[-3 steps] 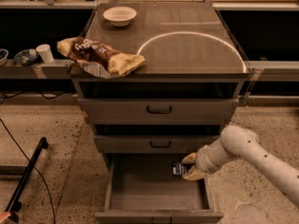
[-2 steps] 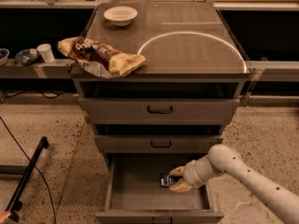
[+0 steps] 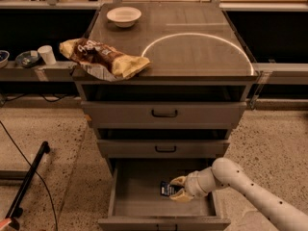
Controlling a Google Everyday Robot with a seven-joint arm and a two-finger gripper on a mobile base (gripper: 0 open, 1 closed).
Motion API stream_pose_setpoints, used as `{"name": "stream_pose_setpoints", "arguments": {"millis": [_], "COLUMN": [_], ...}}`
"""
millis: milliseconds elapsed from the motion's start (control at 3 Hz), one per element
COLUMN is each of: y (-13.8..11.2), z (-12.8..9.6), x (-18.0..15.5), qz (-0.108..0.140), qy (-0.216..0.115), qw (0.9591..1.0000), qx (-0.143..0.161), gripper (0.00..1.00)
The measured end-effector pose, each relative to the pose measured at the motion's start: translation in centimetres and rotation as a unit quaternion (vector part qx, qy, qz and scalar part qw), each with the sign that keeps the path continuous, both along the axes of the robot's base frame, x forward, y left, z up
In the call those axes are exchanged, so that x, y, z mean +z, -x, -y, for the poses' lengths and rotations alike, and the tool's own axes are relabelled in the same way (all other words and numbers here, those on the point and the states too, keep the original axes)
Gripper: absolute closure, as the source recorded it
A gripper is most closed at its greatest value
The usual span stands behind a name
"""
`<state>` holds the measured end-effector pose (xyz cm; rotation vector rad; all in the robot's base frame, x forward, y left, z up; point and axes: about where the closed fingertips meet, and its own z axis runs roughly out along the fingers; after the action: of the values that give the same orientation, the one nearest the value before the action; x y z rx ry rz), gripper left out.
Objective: Place rxbar blueberry into bottom drawer
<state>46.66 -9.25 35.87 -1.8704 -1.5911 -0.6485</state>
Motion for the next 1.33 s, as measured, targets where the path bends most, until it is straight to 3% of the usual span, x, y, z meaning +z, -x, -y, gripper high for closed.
{"name": "stream_pose_setpoints", "arguments": {"millis": [333,667,1000,1333], "y": [-0.5,-2.5,-4.3,-5.9], "z": [-0.1,0.9,1.7,1.9], "x": [-2.7,-6.8,-11.4,-15.6], "qz": [-0.012,0.002,0.017,0.023], "qy": [0.036,0.054,0.042,0.017], "qw": [0.9991,0.9976,0.9971,0.9958], "qx": [-0.019,-0.043,-0.062,-0.088], "gripper": [1.00,1.00,1.00,0.84]}}
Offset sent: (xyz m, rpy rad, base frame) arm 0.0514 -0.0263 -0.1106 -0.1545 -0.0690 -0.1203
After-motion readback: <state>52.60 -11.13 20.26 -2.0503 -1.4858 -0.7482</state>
